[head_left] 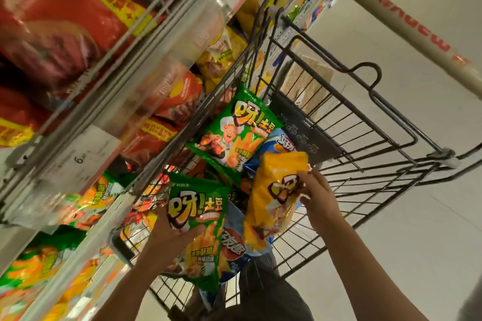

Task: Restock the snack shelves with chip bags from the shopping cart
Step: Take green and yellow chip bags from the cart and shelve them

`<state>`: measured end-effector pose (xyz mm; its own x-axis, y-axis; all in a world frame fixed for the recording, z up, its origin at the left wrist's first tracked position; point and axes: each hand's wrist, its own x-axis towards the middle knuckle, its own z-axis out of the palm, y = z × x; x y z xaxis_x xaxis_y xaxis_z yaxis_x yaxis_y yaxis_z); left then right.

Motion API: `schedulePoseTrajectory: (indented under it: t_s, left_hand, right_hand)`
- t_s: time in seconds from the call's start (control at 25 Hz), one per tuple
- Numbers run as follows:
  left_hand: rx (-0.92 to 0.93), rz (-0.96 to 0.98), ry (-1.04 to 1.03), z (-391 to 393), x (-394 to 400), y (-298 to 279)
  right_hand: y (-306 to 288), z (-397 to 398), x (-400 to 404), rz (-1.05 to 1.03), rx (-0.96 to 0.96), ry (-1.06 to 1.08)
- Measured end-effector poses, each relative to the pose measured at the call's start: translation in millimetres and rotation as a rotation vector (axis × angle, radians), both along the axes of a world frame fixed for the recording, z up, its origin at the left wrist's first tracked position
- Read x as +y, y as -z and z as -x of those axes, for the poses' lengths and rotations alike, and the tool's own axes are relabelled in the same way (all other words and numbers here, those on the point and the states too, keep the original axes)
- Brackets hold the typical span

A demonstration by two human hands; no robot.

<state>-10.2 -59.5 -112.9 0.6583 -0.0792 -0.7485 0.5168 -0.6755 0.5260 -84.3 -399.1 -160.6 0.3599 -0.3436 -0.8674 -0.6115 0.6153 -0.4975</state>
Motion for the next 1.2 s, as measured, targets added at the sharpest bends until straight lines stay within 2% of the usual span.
schedulePoseTrajectory:
  t_s: [0.12,0.24,0.32,0.4,0.56,0.72,0.88,1.0,1.12,1.2]
  left_hand:
    - [0.016,0.035,-0.071,12.5,1.8,-0.5]
    - [0.065,0.057,-0.093,28.0,5.5,-3.4]
    - [0.073,0.084,-0.099,40.9,13.6,-4.4]
    - [0.054,0.107,-0.114,50.9,20.2,-10.4]
    - [-0.006,0.147,-0.215,70.9,37.9,-23.5]
    - [-0.153,0.131,-0.261,102.2,66.9,-36.6]
    - [-0.322,0.225,-0.393,154.2,99.8,-60.0]
    - [-0.456,0.422,-0.451,206.1,130.2,-83.6]
    - [-0.533,0.522,-0.543,250.4,158.3,-117.8]
    - [-0.577,0.541,-0.603,269.8,176.7,-143.1]
  right_hand:
    - [13.9,5.2,13.9,0.088,0.068,-0.097]
    - [16.2,-5.4,34.8,0.011,0.083,-0.251]
    - [13.5,-10.0,43.7,0.053,0.108,-0.283]
    - [10.7,-9.8,44.0,0.132,0.129,-0.306]
    - [3.5,-10.6,41.1,0.145,0.085,-0.318]
    - [-8.9,-6.5,57.1,0.217,0.063,-0.240]
    - [-39.7,13.5,82.0,0.421,-0.129,-0.223]
    - [-85.9,43.3,114.8,0.496,-0.366,-0.138]
    - [-136.7,73.6,152.5,0.448,-0.584,-0.211]
    - [-171.8,91.4,180.9,0.410,-0.660,-0.297]
